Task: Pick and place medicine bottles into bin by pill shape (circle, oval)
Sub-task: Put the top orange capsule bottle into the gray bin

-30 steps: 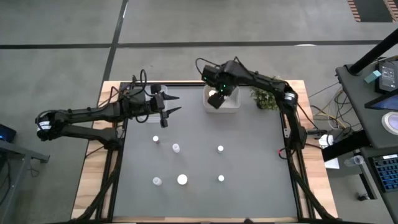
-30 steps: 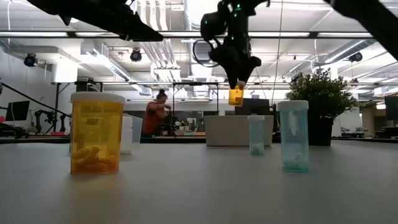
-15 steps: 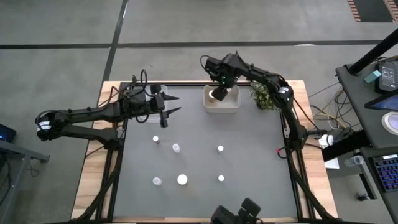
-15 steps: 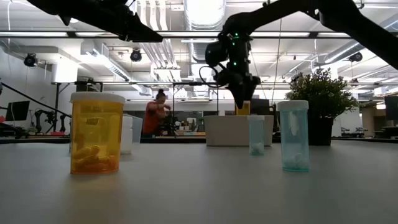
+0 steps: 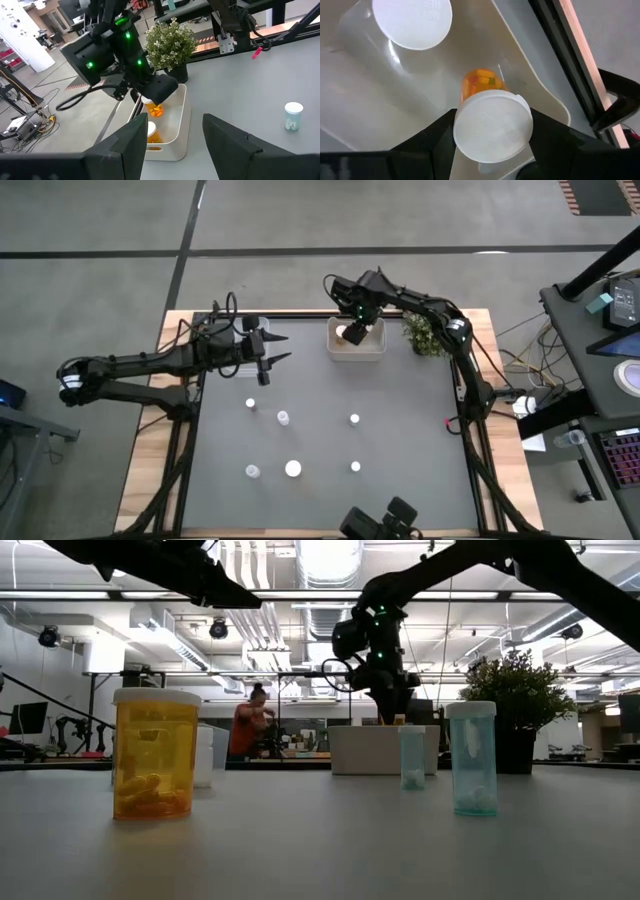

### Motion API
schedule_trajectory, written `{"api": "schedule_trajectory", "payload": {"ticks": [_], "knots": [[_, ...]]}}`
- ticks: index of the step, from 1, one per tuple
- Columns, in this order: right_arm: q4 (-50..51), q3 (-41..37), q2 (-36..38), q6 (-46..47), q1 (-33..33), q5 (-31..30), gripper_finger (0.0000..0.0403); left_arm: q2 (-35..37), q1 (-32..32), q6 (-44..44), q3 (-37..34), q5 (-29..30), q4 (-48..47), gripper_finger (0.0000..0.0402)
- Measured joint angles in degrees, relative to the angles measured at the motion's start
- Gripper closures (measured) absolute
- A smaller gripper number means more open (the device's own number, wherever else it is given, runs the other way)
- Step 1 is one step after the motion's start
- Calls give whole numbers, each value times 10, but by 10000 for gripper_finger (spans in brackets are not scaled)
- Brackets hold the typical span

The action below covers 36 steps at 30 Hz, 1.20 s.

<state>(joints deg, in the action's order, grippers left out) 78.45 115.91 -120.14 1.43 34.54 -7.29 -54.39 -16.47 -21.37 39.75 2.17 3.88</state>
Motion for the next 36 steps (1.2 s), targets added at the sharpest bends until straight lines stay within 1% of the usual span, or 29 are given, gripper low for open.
{"api": "schedule_trajectory", "payload": {"ticks": [18, 27, 36], "knots": [[-49, -75, 0, -21, 8, -4, 193, 0, 0, 0, 0, 0, 1, 226], [-67, -89, 0, -30, 15, -5, 192, 0, 0, 0, 0, 0, 1, 226], [-70, -85, 0, -30, 15, -4, 173, 0, 0, 0, 0, 0, 1, 226]]}}
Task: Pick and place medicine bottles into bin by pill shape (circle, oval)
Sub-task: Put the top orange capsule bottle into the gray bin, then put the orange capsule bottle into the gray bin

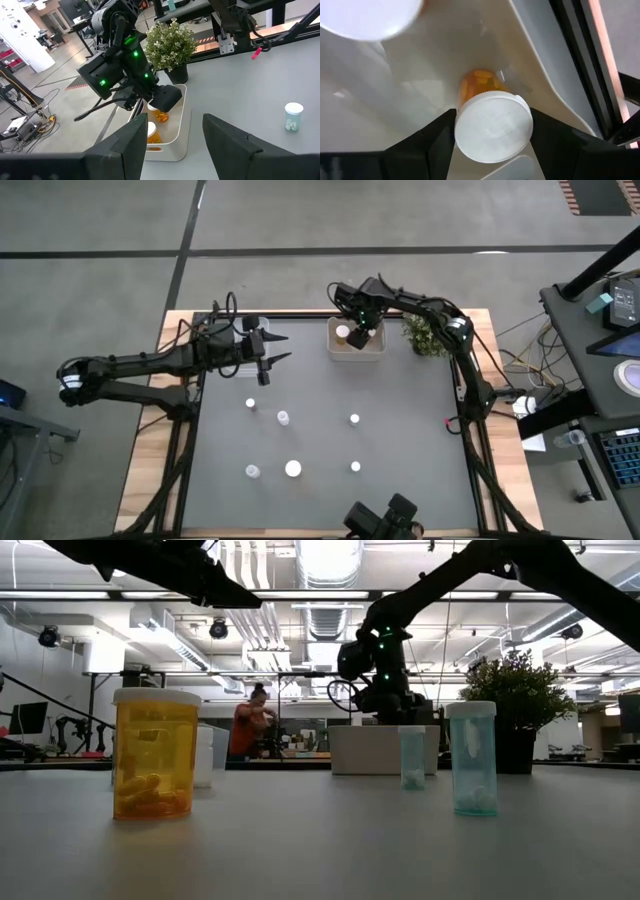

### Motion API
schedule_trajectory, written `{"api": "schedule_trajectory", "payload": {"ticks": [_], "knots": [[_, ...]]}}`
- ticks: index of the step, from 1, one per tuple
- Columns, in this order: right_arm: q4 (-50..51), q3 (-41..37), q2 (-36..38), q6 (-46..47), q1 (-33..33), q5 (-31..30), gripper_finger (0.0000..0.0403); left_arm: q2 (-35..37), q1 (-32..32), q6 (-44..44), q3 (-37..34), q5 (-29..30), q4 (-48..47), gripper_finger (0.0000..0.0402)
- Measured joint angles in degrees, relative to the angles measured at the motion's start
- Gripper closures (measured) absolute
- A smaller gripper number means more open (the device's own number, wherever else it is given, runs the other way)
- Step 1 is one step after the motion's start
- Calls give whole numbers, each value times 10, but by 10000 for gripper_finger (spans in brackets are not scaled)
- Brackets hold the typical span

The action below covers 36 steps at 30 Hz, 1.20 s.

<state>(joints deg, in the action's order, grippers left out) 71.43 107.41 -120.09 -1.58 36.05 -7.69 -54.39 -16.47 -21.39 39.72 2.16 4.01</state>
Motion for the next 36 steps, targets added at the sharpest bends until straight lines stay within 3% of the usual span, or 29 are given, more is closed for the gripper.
{"api": "schedule_trajectory", "payload": {"ticks": [20, 28, 36], "knots": [[29, 25, 20, 21, 1, 1, 170, 0, 0, 0, 0, 0, 0, 226], [32, 25, 74, 60, -16, 1, 170, 0, 0, 0, 0, 0, 0, 226], [22, 14, 146, 94, -75, 0, 170, 0, 0, 0, -1, 0, 1, 226]]}}
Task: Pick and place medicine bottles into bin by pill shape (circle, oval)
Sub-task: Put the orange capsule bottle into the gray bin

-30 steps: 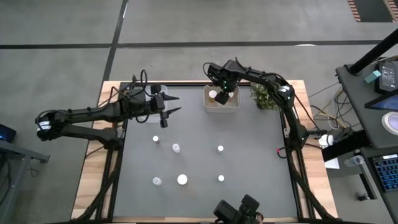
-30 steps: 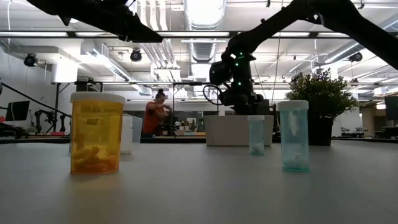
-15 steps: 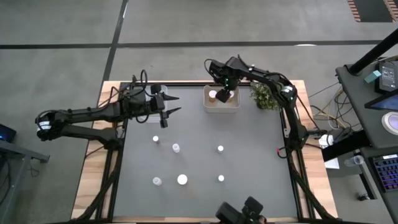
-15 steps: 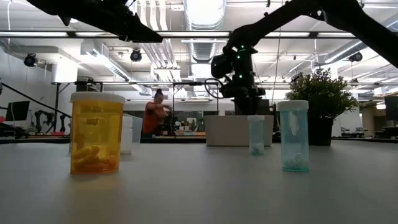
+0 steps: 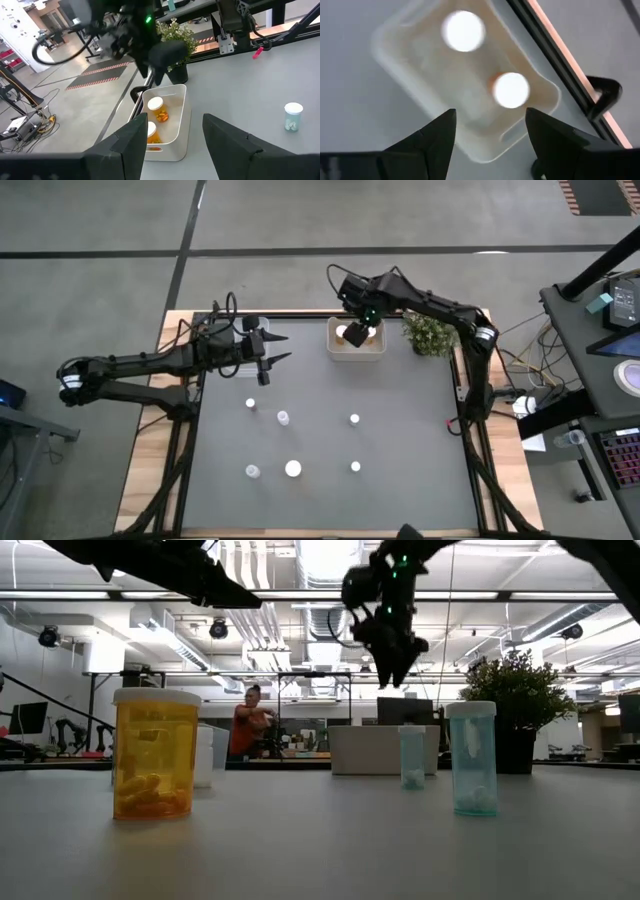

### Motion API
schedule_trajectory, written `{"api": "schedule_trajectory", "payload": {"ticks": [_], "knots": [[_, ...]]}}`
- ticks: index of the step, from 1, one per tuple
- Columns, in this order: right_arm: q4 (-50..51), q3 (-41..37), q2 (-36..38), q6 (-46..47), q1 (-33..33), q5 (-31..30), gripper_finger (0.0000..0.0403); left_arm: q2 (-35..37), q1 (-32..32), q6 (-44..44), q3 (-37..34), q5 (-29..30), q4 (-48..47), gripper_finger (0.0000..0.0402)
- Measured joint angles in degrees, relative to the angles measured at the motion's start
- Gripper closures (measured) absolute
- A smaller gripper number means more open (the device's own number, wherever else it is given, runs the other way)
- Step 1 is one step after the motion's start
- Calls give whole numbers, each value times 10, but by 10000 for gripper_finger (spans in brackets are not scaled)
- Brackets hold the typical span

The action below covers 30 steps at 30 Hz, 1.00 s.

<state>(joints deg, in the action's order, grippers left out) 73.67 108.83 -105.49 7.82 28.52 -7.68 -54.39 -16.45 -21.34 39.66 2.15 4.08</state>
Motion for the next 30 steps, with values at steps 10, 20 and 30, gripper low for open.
{"api": "schedule_trajectory", "payload": {"ticks": [10, 20, 30], "knots": [[-174, -127, 113, -5, -121, 0, 170, 0, 0, 13, 0, 0, 0, 226], [-430, -359, 251, -57, -213, -4, 170, 0, 0, 16, 0, 0, 1, 226], [-646, -539, 378, -123, -243, -5, 170, 0, 0, 89, -9, -2, 5, 226]]}}
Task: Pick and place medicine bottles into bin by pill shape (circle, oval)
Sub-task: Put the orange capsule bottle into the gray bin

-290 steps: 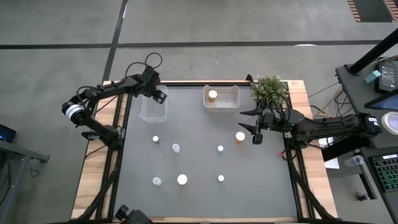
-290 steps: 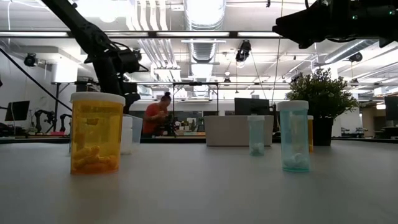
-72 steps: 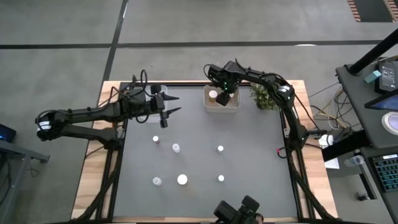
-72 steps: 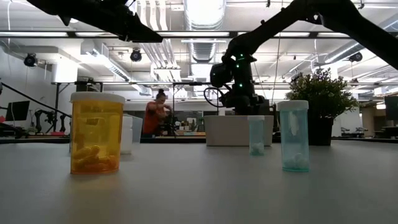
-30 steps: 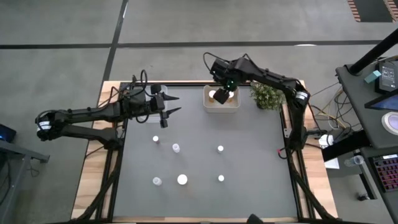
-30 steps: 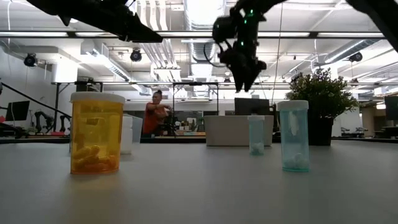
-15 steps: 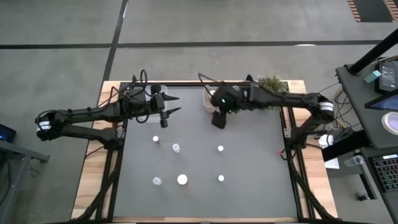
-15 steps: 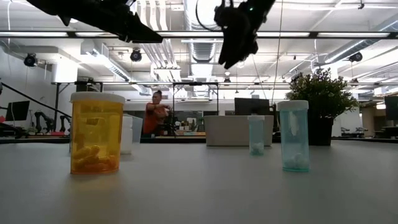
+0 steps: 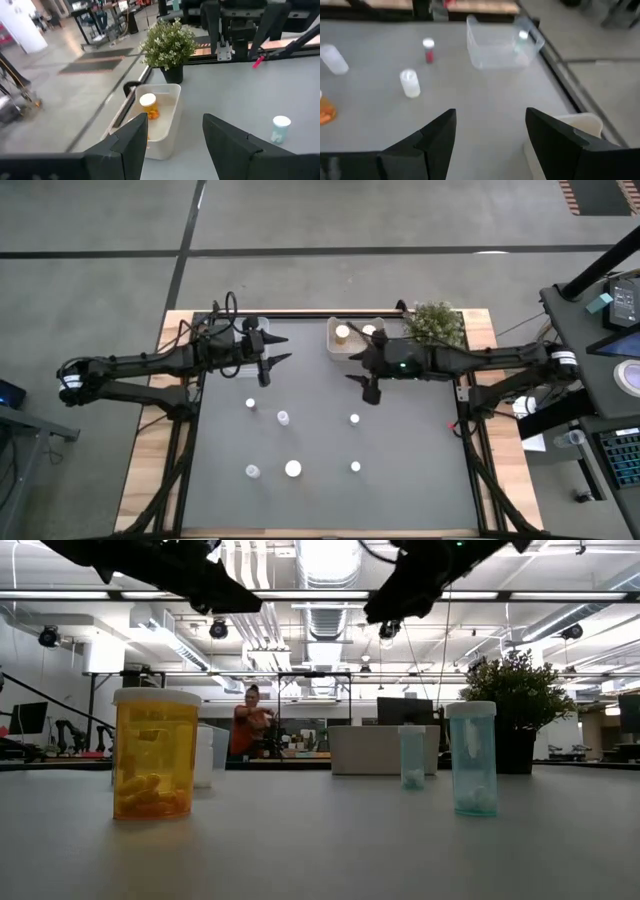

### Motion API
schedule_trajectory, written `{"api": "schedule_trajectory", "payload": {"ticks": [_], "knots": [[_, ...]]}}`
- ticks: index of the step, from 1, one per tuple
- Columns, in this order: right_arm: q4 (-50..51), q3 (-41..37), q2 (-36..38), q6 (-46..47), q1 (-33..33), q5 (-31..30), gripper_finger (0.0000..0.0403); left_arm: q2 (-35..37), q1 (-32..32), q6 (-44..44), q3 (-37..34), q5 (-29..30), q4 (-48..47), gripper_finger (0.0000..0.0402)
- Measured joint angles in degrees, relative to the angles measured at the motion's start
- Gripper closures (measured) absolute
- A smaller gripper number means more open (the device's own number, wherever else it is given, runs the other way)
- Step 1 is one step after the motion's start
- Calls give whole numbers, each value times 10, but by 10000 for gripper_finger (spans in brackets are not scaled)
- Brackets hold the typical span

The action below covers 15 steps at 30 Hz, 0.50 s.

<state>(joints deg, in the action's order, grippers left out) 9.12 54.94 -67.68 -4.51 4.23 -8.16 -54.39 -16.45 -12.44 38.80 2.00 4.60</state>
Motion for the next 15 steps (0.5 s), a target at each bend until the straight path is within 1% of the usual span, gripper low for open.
{"api": "schedule_trajectory", "payload": {"ticks": [4, 8, 15], "knots": [[-61, -53, 47, -15, 0, 0, 170, 0, 0, 45, -15, -2, 27, 226], [-121, -103, 87, -29, -5, 4, 170, 0, 1, 79, -20, -2, 30, 226], [-175, -164, 137, -45, -12, 9, 170, 0, 5, 123, -20, -3, 44, 226]]}}
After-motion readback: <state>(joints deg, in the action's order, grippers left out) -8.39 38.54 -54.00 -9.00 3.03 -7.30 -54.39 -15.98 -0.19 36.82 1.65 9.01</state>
